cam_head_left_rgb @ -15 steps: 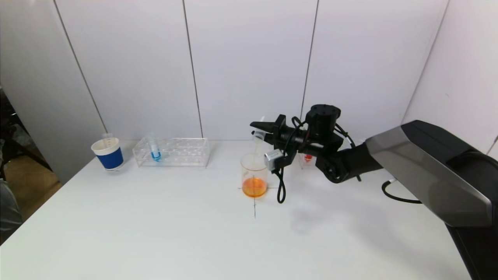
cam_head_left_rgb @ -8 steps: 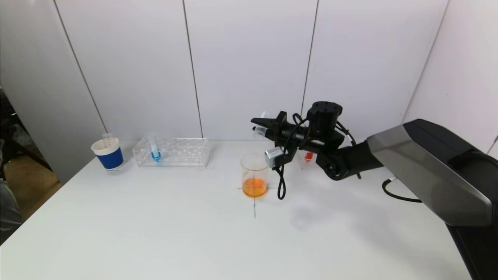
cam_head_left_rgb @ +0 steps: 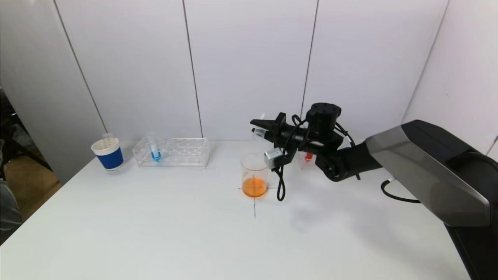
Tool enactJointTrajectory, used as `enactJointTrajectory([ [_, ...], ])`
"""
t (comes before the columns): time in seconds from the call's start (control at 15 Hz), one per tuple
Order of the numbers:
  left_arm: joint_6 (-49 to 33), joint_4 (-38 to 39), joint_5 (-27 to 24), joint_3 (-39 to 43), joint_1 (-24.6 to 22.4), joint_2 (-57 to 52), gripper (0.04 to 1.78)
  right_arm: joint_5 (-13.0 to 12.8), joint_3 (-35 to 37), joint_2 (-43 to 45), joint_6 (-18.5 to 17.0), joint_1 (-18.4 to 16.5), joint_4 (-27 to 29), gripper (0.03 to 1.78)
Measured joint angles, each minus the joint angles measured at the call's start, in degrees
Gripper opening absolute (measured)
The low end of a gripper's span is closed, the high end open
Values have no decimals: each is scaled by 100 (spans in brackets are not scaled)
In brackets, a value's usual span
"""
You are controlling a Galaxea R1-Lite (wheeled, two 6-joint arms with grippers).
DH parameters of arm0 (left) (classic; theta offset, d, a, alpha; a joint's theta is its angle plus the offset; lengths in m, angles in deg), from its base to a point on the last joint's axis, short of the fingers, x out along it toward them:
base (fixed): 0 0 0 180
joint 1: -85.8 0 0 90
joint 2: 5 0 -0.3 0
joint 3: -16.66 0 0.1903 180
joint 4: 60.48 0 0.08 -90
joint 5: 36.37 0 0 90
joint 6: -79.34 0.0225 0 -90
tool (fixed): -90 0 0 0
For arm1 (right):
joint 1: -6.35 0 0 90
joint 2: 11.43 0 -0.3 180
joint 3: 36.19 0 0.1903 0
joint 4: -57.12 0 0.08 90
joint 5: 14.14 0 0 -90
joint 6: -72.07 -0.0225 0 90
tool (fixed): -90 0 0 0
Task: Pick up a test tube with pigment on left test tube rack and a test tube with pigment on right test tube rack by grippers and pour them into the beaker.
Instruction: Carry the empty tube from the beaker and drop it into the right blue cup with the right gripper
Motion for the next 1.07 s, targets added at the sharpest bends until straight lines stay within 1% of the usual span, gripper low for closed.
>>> enactJointTrajectory([
  [0.4,0,0,-5,0,0,0,176,-2,50,-57,-1353,85,-291,53],
  [0.53,2,0,-7,0,0,0,176,-107,52,-60,-1942,102,-405,53],
  [0.6,2,0,-5,0,0,0,176,-229,52,-60,-2311,113,-532,53],
  [0.67,0,0,-5,0,0,0,176,-384,52,-52,-2682,117,-689,53],
  [0.73,2,0,-5,0,0,0,176,-616,50,-35,-3115,128,-890,53],
  [0.8,0,0,-5,0,0,0,176,-900,50,-2,-3539,144,-1036,53],
  [0.93,0,0,-2,0,0,0,176,-1597,27,122,-4424,180,-1078,53],
  [1.0,0,0,-2,0,0,0,176,-1971,11,207,-4818,201,-1061,53],
  [1.07,0,0,-5,0,0,0,176,-2286,2,295,-5168,216,-1000,53],
])
